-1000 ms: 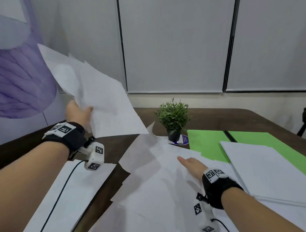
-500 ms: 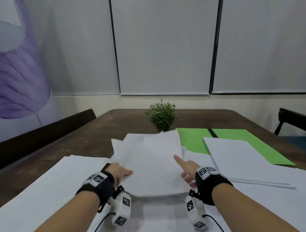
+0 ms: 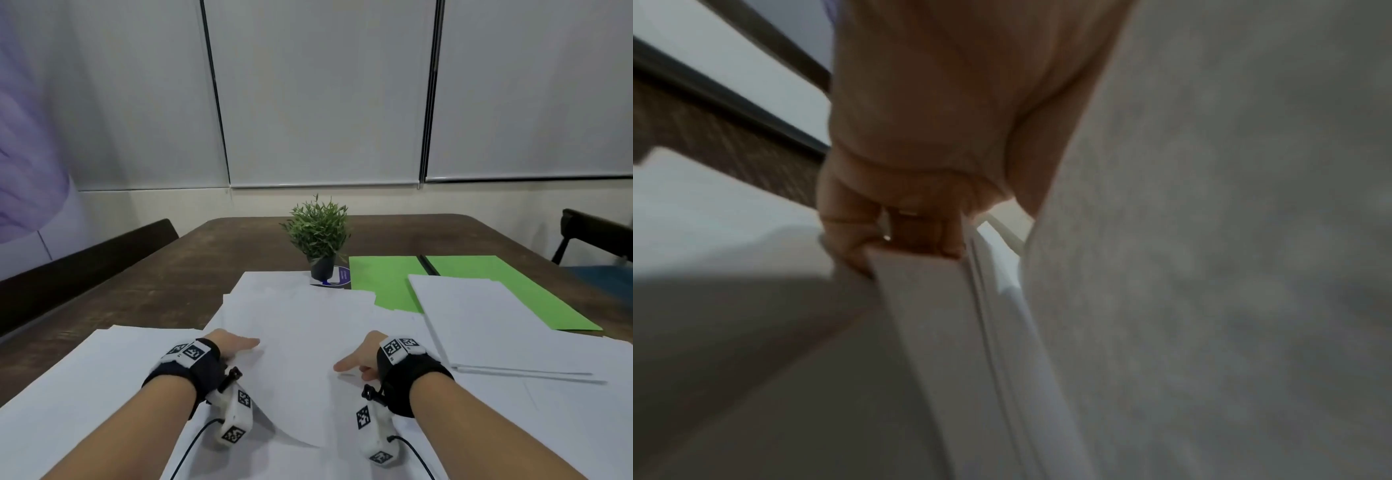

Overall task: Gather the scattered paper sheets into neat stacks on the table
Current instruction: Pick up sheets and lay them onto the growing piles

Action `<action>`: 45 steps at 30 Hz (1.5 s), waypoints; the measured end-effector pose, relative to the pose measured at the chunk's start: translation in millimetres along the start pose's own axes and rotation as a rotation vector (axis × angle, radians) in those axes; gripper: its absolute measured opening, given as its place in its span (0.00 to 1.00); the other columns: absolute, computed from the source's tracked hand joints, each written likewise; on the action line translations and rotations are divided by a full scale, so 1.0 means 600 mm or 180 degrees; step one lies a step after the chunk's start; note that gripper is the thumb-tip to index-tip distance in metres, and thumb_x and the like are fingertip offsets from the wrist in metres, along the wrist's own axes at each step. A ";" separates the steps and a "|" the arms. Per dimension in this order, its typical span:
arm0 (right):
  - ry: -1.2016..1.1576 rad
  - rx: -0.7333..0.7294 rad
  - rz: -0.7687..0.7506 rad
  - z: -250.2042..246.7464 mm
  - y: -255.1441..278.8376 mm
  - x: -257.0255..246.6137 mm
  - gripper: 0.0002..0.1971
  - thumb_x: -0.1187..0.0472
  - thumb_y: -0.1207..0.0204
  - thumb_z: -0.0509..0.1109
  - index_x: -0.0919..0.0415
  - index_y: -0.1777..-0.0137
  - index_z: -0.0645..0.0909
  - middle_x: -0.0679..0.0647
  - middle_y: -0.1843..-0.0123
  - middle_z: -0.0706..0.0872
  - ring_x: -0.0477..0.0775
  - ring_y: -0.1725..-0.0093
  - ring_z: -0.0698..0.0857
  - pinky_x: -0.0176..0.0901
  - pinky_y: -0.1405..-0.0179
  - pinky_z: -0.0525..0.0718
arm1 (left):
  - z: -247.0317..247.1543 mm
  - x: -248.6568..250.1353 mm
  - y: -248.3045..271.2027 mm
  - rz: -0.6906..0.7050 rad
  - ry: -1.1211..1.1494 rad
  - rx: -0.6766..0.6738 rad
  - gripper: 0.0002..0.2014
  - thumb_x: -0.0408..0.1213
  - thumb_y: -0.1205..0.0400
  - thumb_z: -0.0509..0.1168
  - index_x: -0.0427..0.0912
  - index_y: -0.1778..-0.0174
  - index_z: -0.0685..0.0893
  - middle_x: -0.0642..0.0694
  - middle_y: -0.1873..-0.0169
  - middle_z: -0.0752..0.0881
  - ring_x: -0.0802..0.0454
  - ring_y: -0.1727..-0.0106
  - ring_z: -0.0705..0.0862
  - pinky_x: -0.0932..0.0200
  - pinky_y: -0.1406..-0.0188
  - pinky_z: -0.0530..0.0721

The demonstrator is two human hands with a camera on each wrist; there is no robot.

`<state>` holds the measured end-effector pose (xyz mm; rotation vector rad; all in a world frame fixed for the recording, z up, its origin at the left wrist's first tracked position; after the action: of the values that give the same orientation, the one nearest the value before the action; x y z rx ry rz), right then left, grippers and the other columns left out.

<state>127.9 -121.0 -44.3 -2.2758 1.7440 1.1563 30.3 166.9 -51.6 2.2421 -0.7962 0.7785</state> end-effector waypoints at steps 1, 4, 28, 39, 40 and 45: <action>0.0056 0.0006 0.0004 0.000 -0.001 0.002 0.20 0.44 0.41 0.84 0.58 0.70 0.80 0.50 0.69 0.86 0.52 0.69 0.83 0.40 0.59 0.83 | 0.006 0.006 -0.001 -0.0014 -0.0200 -0.0072 0.37 0.57 0.42 0.82 0.33 0.45 0.85 0.42 0.51 0.88 0.43 0.50 0.86 0.53 0.44 0.84; 0.0329 0.0113 0.0084 0.006 -0.005 0.005 0.23 0.40 0.47 0.82 0.57 0.71 0.78 0.50 0.70 0.84 0.53 0.69 0.82 0.41 0.59 0.83 | 0.006 0.025 0.009 0.0025 -0.0946 0.0168 0.30 0.57 0.27 0.73 0.38 0.38 0.81 0.43 0.40 0.84 0.46 0.38 0.82 0.59 0.39 0.79; -0.0118 0.0218 0.0152 0.031 -0.006 0.011 0.62 0.22 0.50 0.69 0.59 0.19 0.61 0.57 0.26 0.76 0.60 0.33 0.80 0.55 0.32 0.78 | -0.064 0.035 0.063 0.1126 -0.0355 0.1034 0.09 0.32 0.25 0.71 0.35 0.51 0.82 0.41 0.53 0.87 0.42 0.49 0.85 0.54 0.49 0.82; -0.0464 0.0233 -0.0087 0.043 0.073 -0.047 0.53 0.21 0.29 0.50 0.65 0.16 0.55 0.62 0.17 0.62 0.65 0.19 0.63 0.56 0.20 0.59 | -0.193 0.007 0.190 0.1560 0.0550 0.1827 0.05 0.33 0.22 0.67 0.38 0.52 0.79 0.43 0.56 0.86 0.42 0.54 0.84 0.48 0.50 0.83; -0.0534 0.0228 -0.0137 0.042 0.084 -0.058 0.53 0.22 0.28 0.49 0.65 0.17 0.56 0.63 0.17 0.63 0.65 0.20 0.64 0.55 0.20 0.60 | -0.205 0.006 0.202 0.1586 0.0648 0.1879 0.06 0.33 0.22 0.67 0.38 0.51 0.80 0.43 0.55 0.86 0.43 0.53 0.85 0.47 0.49 0.83; -0.0855 0.0368 -0.0672 0.018 0.137 -0.109 0.47 0.25 0.25 0.49 0.64 0.20 0.66 0.61 0.23 0.72 0.61 0.26 0.72 0.49 0.28 0.66 | -0.262 0.022 0.260 0.1897 0.1222 0.1955 0.06 0.32 0.23 0.69 0.43 0.52 0.79 0.43 0.54 0.87 0.43 0.52 0.87 0.41 0.45 0.85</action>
<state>47.1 -92.7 17.7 -2.0664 1.3995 1.2172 -119.5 177.9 111.9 2.2319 -1.1572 1.8866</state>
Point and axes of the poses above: each hand's wrist, its own y-axis away from the middle knuckle, its own z-axis out of the palm, x = y × z, the point moved 4 cm from there along -y, towards the middle knuckle
